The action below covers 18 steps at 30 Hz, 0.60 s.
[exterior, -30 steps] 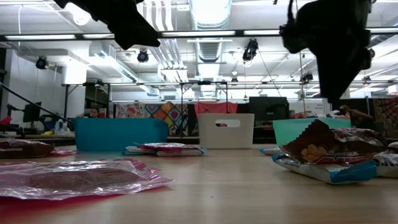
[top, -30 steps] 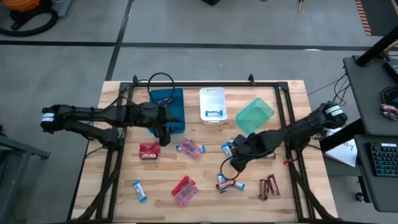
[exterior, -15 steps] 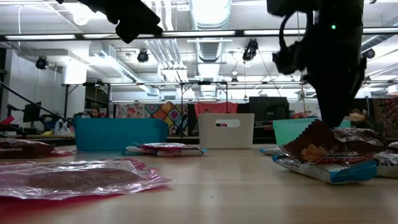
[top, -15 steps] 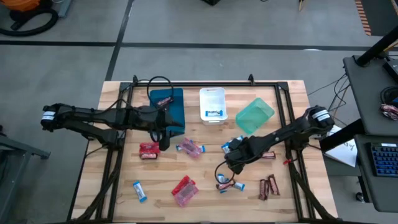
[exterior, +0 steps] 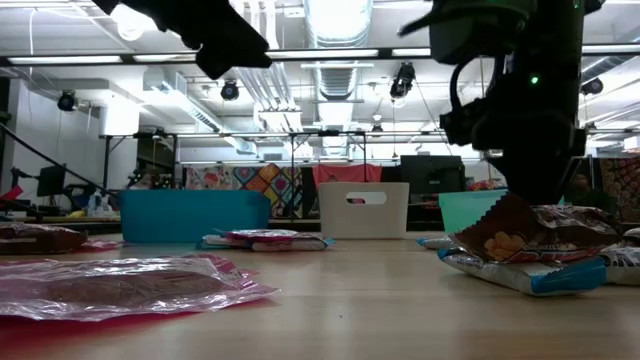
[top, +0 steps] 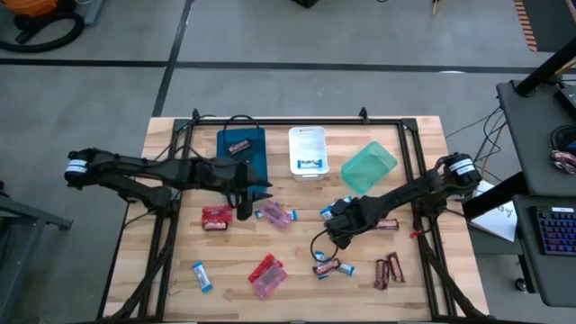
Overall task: Sort candy
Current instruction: Put the brown chocolate into the blue bin
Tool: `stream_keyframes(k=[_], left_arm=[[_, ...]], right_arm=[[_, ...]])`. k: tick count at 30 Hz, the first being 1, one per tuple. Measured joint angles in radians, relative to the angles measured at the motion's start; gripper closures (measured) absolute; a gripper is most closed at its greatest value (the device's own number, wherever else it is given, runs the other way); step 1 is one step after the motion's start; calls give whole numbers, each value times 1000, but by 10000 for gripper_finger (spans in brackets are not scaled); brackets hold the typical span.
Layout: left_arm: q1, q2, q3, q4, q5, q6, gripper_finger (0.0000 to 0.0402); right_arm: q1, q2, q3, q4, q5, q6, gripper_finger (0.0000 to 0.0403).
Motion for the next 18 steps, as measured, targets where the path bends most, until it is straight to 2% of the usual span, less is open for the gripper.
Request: stream_keyframes(k=[7, 18], left_arm=[[0, 56, 0, 52, 0, 0, 267], [0, 85, 0, 78, 33, -15, 267]], right_arm=[[-6, 0, -39, 31, 0, -6, 187], [-6, -1, -48, 32, -6, 1, 296]])
